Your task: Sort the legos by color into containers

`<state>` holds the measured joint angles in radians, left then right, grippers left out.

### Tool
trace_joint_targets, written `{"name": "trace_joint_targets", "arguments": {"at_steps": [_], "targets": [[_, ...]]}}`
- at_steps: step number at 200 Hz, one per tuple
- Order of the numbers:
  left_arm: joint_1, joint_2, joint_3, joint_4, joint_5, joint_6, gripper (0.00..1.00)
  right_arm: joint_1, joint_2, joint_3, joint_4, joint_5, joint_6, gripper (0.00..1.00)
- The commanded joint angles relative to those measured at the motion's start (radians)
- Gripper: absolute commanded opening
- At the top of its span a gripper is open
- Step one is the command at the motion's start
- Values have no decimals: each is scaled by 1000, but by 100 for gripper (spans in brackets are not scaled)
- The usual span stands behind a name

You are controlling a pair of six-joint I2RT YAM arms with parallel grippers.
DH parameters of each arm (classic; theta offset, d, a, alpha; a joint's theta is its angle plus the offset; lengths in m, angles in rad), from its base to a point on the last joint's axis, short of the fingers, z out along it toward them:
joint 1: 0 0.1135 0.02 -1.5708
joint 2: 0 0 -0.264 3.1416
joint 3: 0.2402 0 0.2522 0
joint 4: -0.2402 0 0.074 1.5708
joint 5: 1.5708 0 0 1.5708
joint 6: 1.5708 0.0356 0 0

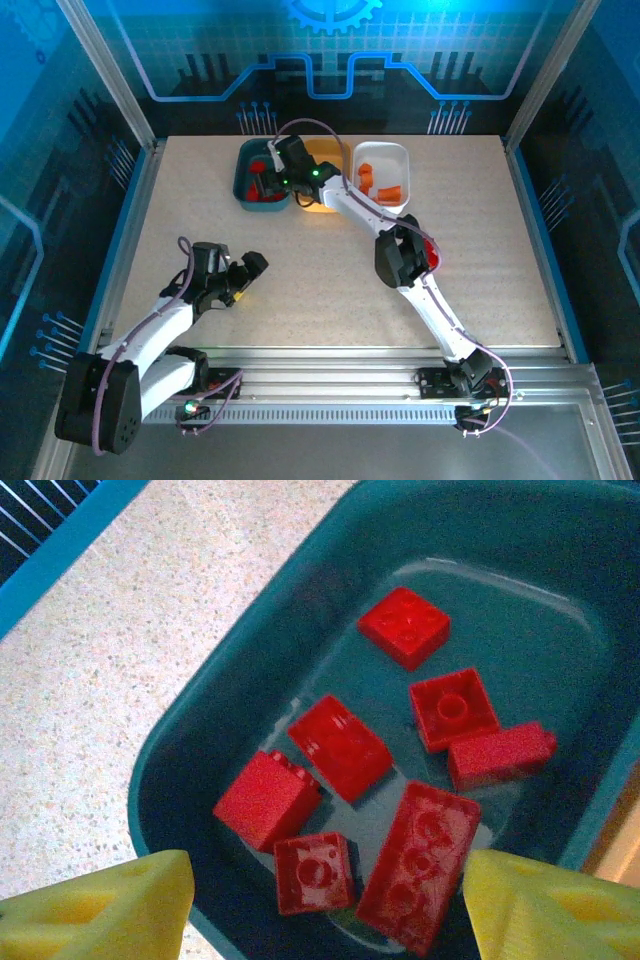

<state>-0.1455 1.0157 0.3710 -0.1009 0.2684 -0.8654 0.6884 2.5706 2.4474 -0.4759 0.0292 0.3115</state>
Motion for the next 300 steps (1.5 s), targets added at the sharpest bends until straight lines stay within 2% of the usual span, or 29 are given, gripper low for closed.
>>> {"name": "trace_joint_targets", "arguments": {"at_steps": [1, 26, 37, 50, 74, 89, 107, 133, 158, 176, 180, 201, 213, 241, 300], "targets": [[9, -32, -20, 34, 62, -7, 99, 9, -188, -171, 51, 46, -22, 72], [-6, -50, -39, 66, 104, -23, 99, 4, -459, -489, 125, 175, 30, 72], [-34, -50, -45, 83, 111, -29, 99, -17, -594, -687, 136, 228, 89, 72], [-99, -40, -46, 103, 86, -38, 99, -60, -720, -890, 120, 279, 180, 75], [-282, 21, -45, 206, 20, -73, 99, -173, -913, -1211, 45, 348, 330, 86], [-370, 89, -25, 262, 14, -85, 99, -258, -999, -1386, 37, 337, 379, 87], [-434, 163, 9, 294, 13, -88, 99, -355, -1067, -1525, 36, 305, 378, 87], [-491, 223, 30, 333, 6, -104, 99, -443, -1096, -1602, 4, 303, 369, 90], [-520, 247, 36, 355, -2, -120, 99, -451, -1063, -1608, -67, 382, 444, 95], [-533, 242, 36, 355, -7, -126, 99, -464, -1041, -1643, -43, 379, 481, 95], [-535, 239, 34, 354, -11, -127, 99, -473, -1036, -1651, -29, 365, 485, 92], [-539, 222, 23, 336, -30, -125, 99, -503, -1035, -1670, 50, 310, 482, 88], [-540, 214, 24, 317, -34, -125, 99, -530, -1021, -1649, 56, 250, 485, 83], [-540, 175, 16, 287, -47, -123, 99, -553, -978, -1619, 64, 195, 484, 77], [-539, 103, -1, 212, -92, -106, 99, -558, -925, -1608, 106, 173, 468, 66]]}}
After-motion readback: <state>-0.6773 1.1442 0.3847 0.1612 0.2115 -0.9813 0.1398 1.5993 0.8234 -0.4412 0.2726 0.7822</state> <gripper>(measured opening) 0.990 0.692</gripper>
